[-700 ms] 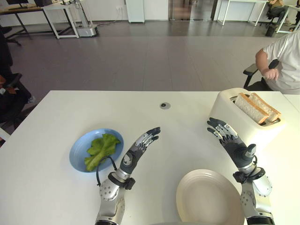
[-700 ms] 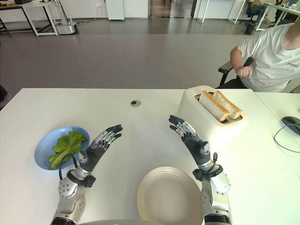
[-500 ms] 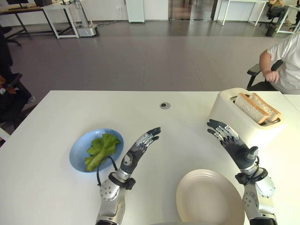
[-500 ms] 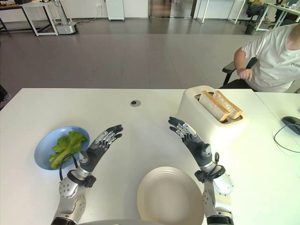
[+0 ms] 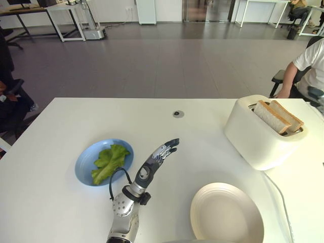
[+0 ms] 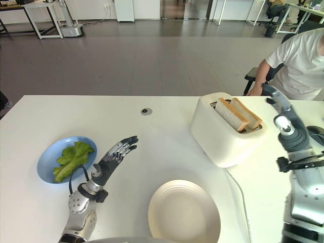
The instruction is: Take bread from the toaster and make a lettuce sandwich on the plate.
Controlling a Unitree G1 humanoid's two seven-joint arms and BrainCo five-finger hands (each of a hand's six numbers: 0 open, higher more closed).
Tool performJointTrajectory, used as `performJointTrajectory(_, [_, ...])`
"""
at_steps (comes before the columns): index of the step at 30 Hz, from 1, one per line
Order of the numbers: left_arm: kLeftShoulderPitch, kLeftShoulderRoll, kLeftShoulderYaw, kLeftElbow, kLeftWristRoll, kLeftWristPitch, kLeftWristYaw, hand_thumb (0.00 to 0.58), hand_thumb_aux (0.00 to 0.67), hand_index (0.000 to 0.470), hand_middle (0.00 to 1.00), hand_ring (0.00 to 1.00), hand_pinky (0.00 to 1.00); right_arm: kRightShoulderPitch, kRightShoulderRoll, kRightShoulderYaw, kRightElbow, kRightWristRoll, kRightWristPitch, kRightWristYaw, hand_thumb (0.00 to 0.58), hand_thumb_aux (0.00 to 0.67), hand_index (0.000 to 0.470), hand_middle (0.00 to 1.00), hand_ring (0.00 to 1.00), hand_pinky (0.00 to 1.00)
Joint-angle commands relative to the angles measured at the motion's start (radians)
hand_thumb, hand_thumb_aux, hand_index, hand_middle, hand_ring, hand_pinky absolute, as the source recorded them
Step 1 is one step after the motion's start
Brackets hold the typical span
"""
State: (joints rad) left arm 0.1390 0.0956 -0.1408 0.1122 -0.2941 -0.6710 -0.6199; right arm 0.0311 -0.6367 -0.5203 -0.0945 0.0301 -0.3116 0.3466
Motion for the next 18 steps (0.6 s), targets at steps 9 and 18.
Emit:
performJointTrajectory(9, [-0.013, 0.001, -0.019, 0.017, 0.016, -0.015, -0.005, 0.0, 0.0, 0.0, 0.0, 0.0, 0.0, -0.091, -0.157, 0.156, 0.377, -0.373, 0.026, -0.224, 0.331, 0.231, 0.162, 0.0, 0.0, 0.0])
performJointTrajectory(18, [-0.001, 0.008, -0.023, 0.005, 0.018, -0.023, -0.003, 0.0, 0.0, 0.0, 0.0, 0.0, 0.0, -0.111, -0.149, 0.233, 0.385, -0.342, 0.013, -0.205, 0.48, 0.391, 0.275, 0.0, 0.0, 0.0])
